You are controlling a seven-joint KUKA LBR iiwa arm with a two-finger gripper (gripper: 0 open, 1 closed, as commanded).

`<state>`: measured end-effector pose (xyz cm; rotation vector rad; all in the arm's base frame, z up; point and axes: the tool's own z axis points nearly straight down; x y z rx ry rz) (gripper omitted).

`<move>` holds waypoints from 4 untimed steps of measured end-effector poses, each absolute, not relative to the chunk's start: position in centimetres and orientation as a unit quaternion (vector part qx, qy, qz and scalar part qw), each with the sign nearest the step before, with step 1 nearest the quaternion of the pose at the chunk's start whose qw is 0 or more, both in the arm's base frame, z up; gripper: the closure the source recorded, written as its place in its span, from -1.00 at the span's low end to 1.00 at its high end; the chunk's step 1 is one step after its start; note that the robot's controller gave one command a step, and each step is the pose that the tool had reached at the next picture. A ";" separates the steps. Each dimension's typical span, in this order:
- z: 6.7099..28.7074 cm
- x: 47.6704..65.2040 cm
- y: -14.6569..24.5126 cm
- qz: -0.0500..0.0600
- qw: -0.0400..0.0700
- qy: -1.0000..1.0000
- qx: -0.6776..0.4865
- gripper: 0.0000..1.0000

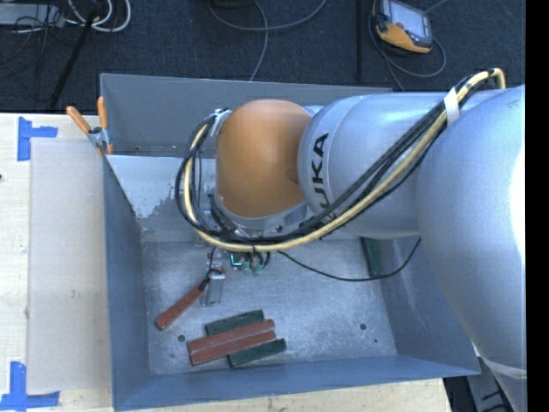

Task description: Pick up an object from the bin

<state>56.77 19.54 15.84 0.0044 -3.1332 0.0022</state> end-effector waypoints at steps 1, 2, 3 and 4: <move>6.7 56.2 22.5 0.000 0.003 -0.973 0.231 -1.00; 10.0 56.2 20.8 0.000 -0.001 -0.931 0.364 -1.00; 10.0 56.3 23.2 -0.001 -0.001 -0.894 0.448 -1.00; 6.9 56.0 21.2 -0.001 0.001 -0.890 0.456 -1.00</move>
Offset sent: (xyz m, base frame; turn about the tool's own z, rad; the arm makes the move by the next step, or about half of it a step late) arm -0.0046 0.0295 -0.0884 -0.4649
